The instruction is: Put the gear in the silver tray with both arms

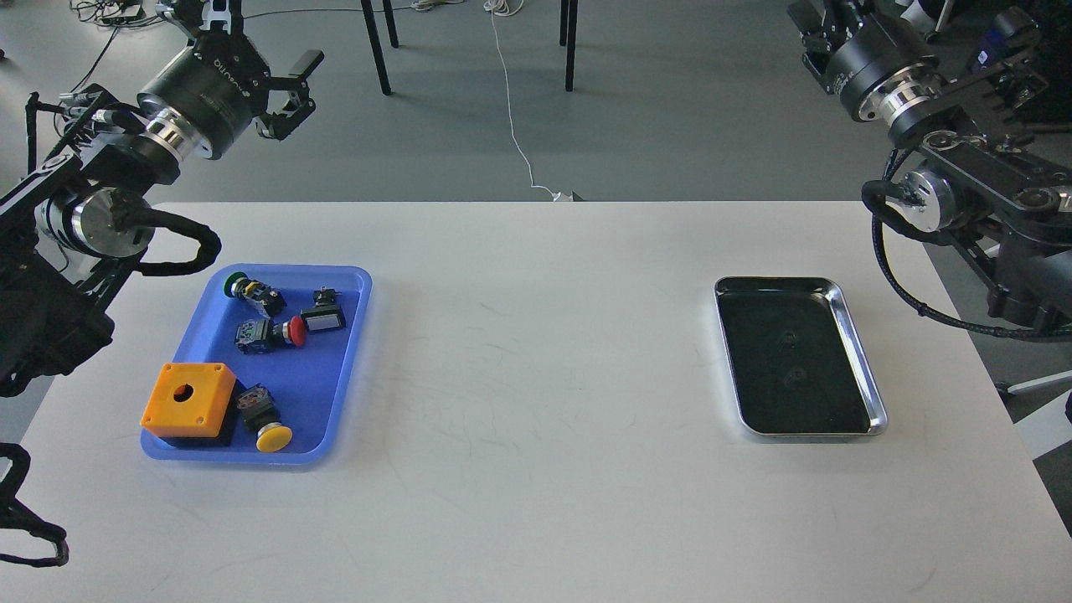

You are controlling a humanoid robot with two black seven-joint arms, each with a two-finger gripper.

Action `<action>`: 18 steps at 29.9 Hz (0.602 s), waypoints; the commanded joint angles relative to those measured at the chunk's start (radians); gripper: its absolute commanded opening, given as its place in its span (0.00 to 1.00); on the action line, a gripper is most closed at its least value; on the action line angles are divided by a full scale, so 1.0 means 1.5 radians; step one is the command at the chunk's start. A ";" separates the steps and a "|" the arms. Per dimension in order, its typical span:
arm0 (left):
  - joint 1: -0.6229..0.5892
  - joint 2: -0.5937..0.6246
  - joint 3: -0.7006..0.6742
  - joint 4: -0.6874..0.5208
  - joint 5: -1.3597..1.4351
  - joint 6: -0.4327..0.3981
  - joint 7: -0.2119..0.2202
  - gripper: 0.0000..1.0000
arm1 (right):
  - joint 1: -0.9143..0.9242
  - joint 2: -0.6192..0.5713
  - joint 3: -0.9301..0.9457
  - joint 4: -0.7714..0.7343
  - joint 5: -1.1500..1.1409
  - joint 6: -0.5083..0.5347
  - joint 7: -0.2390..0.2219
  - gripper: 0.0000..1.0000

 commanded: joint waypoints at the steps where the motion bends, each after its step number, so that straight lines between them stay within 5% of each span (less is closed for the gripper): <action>1: 0.001 -0.035 -0.027 0.049 -0.032 0.001 0.000 0.98 | -0.001 0.000 0.045 -0.002 0.171 0.002 -0.029 0.99; 10: 0.002 -0.081 -0.038 0.100 -0.106 -0.002 0.001 0.98 | -0.142 0.012 0.259 -0.007 0.243 0.165 -0.070 0.99; 14: 0.024 -0.085 -0.038 0.104 -0.135 -0.003 0.005 0.98 | -0.207 0.052 0.375 -0.002 0.243 0.195 -0.144 0.99; 18: 0.042 -0.088 -0.038 0.104 -0.147 -0.004 0.006 0.98 | -0.232 0.063 0.422 -0.004 0.242 0.213 -0.150 0.99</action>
